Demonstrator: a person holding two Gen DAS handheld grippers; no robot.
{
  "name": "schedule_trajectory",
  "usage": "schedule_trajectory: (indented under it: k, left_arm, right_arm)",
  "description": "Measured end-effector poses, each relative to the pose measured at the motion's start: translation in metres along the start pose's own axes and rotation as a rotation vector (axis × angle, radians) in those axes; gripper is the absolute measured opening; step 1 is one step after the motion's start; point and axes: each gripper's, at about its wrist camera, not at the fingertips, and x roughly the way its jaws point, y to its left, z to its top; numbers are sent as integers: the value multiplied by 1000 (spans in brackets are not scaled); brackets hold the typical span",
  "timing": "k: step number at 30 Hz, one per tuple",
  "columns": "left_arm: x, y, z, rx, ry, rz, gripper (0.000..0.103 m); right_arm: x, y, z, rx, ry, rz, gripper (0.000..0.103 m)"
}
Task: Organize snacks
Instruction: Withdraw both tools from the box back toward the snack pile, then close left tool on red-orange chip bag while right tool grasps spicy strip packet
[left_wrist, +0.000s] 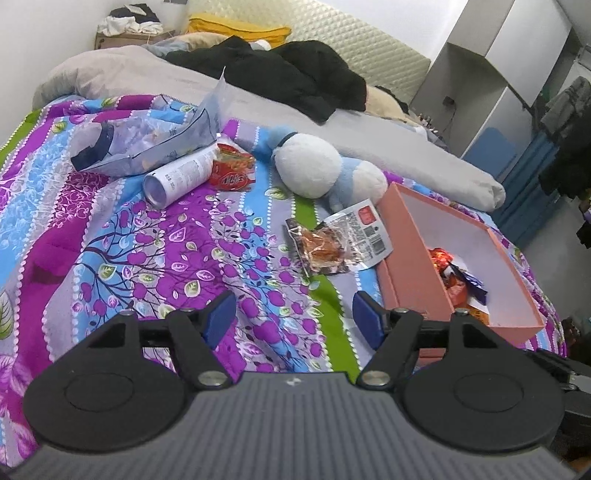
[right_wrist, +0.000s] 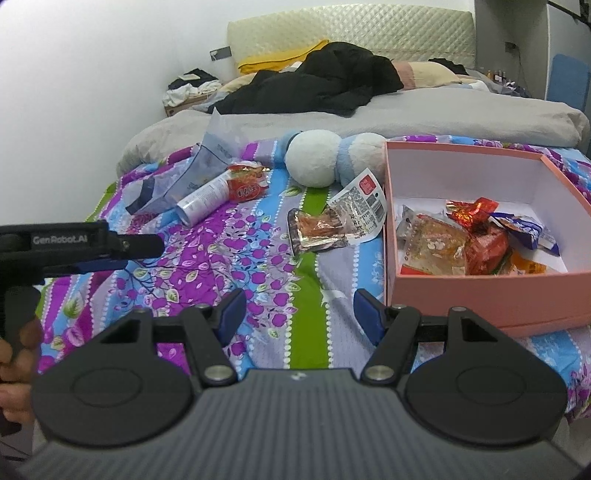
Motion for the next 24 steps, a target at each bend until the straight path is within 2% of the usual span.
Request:
schedule_trajectory:
  k: [10,20,21,22,24]
  left_arm:
    - [58,25,31,-3,25,45,75]
    - [135,32,69,142,51,69,75]
    - [143,33,71,155,54,73,75]
    - [150,34,73,167,56,76,75]
    - [166,35,77,182,68,83,75]
  right_arm:
    - [50,7,24,-60,40,6,66]
    - [109,7,44,-95,112,8,67]
    - [115,7,45,-96,121,7,73]
    - [123,6,47,-96,128,6,83]
    - [136,6,51,-99,134,-1,86]
